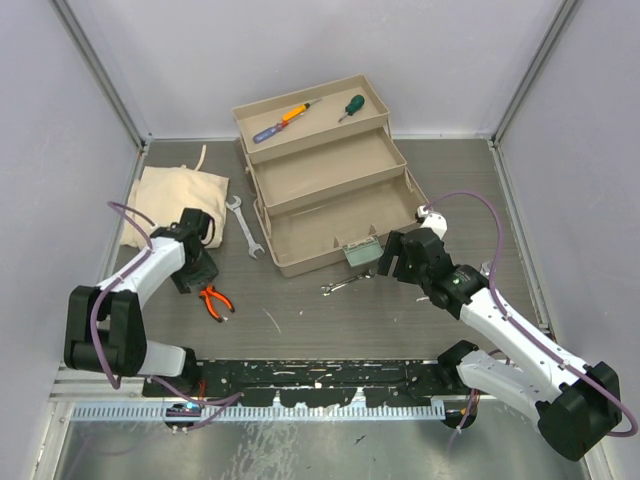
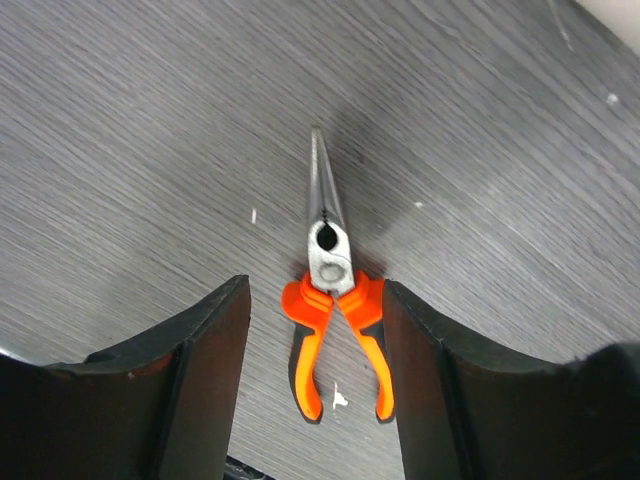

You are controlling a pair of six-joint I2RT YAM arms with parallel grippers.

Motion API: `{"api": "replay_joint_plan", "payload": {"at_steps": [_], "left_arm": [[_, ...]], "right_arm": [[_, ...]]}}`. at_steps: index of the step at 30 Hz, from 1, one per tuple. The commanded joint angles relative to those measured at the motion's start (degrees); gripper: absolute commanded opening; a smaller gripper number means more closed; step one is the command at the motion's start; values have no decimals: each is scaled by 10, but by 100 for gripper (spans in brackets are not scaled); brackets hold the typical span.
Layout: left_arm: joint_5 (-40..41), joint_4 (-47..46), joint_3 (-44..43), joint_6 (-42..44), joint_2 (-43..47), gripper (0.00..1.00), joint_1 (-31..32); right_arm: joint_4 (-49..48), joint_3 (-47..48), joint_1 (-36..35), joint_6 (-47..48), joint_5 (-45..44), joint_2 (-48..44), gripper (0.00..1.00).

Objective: Sort the tools into containers
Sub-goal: Pick up the pliers at the center of the board.

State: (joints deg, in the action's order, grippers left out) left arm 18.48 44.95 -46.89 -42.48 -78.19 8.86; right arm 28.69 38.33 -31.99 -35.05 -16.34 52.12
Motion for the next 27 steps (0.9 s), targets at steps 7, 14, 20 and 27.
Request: {"api": "replay_joint_plan", "payload": {"at_steps": [7, 14, 20, 27], "left_arm": [[-20, -70, -11, 3, -38, 55, -55], [-43, -69, -12, -5, -78, 48, -56], [-82, -94, 23, -25, -85, 35, -56], [-92, -105, 21, -19, -69, 9, -56]], "right_arm": [[-26, 6, 1, 4, 2, 4, 80], [-27, 1, 1, 3, 2, 3, 80], [-30, 2, 1, 5, 5, 11, 80], [-30, 5, 1, 7, 6, 14, 80]]}}
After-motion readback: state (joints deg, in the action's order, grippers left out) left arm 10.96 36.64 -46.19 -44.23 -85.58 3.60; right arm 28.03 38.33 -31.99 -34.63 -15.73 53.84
